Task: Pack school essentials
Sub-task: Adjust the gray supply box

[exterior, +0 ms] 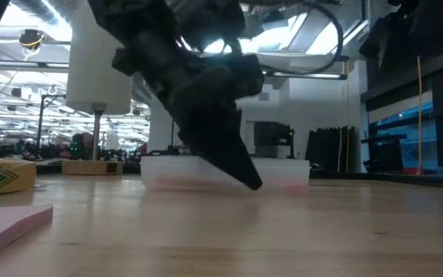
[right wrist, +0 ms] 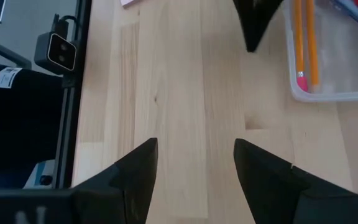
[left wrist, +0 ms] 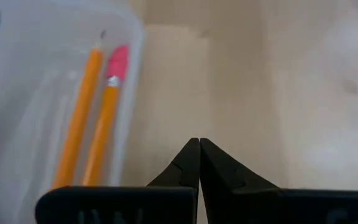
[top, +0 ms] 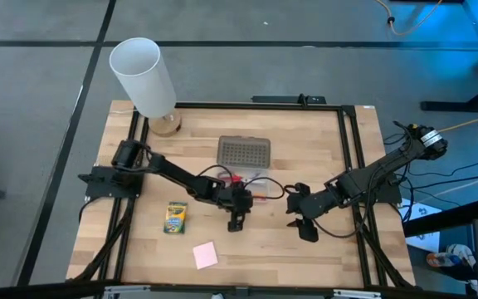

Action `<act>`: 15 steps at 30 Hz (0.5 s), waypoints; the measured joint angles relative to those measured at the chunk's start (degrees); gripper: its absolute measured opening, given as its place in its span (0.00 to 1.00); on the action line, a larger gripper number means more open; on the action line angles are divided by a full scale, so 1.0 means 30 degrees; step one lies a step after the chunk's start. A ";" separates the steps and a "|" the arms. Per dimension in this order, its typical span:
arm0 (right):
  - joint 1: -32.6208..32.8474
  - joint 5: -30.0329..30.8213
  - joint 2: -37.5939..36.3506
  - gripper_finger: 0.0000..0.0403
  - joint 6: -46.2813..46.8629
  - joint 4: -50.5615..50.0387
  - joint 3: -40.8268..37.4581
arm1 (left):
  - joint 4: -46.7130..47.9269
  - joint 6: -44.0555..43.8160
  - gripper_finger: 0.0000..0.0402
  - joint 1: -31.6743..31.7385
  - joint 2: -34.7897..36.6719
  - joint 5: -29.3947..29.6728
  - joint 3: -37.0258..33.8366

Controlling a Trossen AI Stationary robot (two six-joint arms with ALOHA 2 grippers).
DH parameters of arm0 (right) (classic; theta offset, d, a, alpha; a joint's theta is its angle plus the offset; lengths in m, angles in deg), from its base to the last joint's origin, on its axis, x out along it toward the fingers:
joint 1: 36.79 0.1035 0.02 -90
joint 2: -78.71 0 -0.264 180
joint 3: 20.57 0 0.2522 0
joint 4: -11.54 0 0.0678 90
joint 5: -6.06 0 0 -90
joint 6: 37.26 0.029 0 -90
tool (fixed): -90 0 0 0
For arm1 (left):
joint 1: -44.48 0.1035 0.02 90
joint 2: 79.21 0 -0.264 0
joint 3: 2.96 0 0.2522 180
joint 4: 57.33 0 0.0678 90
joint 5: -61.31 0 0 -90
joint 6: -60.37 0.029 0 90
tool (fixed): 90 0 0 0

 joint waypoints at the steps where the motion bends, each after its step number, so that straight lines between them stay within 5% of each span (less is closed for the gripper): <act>1: 0.0000 0.0007 0.0000 0.53 0.0000 0.0000 0.0000 | -0.0145 -0.0002 0.00 0.0121 -0.0141 0.0102 0.0000; 15: 0.0000 0.0029 -0.0007 0.53 -0.0007 -0.0026 -0.0007 | -0.1557 0.1035 0.00 0.1116 -0.0493 0.2027 0.0558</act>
